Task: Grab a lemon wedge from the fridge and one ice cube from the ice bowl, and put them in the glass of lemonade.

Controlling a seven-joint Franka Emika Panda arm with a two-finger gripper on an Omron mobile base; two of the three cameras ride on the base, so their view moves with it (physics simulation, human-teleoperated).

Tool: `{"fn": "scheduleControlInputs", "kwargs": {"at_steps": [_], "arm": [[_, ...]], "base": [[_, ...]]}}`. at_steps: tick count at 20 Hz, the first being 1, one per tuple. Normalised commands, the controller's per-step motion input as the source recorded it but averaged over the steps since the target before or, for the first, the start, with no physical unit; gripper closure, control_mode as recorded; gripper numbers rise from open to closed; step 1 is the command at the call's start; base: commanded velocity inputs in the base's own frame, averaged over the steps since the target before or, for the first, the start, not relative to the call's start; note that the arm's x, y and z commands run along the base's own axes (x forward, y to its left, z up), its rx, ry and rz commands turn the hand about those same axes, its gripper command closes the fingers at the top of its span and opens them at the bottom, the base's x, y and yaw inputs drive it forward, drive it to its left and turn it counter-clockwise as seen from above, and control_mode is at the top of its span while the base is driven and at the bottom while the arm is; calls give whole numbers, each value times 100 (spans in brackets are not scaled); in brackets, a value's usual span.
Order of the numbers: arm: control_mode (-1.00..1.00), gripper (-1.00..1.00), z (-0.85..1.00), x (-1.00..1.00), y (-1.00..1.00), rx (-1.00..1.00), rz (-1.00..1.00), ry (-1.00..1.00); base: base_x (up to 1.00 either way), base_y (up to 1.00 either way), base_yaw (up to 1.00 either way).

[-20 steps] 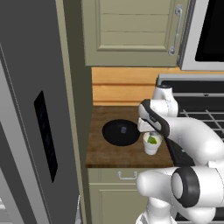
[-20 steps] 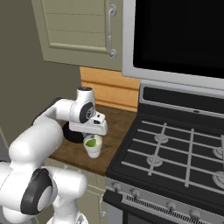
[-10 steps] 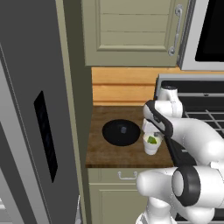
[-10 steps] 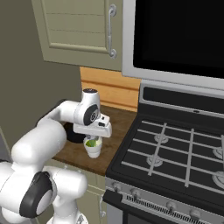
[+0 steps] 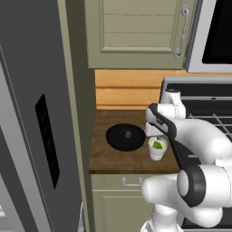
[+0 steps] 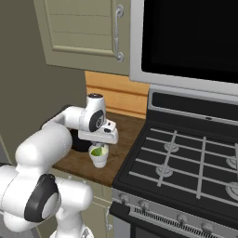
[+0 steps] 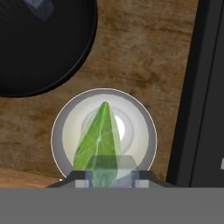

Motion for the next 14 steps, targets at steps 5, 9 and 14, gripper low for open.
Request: {"fn": "scheduleControlInputs", "kwargs": {"at_steps": [5, 9, 14], "arm": [[-100, 100, 0, 1, 0, 0, 0, 0], [-100, -100, 0, 0, 0, 0, 0, 0], [-100, -100, 0, 0, 0, 0, 0, 0]], "base": [[0, 0, 0], [0, 0, 0], [0, 0, 0]]}}
